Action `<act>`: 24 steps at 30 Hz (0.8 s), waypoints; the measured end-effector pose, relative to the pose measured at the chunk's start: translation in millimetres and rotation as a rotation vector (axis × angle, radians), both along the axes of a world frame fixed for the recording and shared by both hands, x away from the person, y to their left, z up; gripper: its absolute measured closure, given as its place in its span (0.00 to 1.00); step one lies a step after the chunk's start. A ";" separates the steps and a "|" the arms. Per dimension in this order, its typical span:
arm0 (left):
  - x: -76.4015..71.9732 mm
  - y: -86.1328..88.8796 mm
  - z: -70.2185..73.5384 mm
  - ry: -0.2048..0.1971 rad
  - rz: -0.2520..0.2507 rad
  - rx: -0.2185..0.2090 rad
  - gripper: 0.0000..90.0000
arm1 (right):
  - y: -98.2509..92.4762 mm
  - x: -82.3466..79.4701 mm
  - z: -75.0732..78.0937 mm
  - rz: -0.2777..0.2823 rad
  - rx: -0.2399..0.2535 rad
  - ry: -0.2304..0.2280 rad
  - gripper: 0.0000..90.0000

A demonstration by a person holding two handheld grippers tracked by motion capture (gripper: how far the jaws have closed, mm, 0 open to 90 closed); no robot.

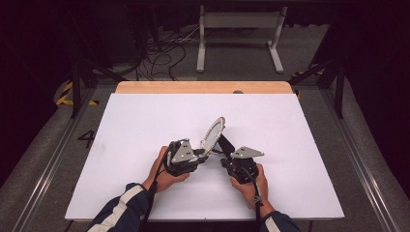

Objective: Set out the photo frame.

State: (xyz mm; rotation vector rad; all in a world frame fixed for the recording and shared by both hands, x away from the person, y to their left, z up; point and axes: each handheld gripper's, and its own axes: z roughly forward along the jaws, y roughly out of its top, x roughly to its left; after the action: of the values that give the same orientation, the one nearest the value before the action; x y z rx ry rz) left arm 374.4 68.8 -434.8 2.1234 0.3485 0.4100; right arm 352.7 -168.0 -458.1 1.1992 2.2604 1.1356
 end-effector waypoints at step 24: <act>-0.4 -5.6 -2.1 0.047 -0.024 -0.066 0.78 | -16.5 11.0 0.4 -0.008 -0.004 0.000 1.00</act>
State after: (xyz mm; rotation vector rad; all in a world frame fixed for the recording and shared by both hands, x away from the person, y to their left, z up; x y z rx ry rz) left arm 374.1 63.2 -436.9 2.0738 0.3581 0.3312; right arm 363.7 -184.5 -457.7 1.2052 2.2550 1.1276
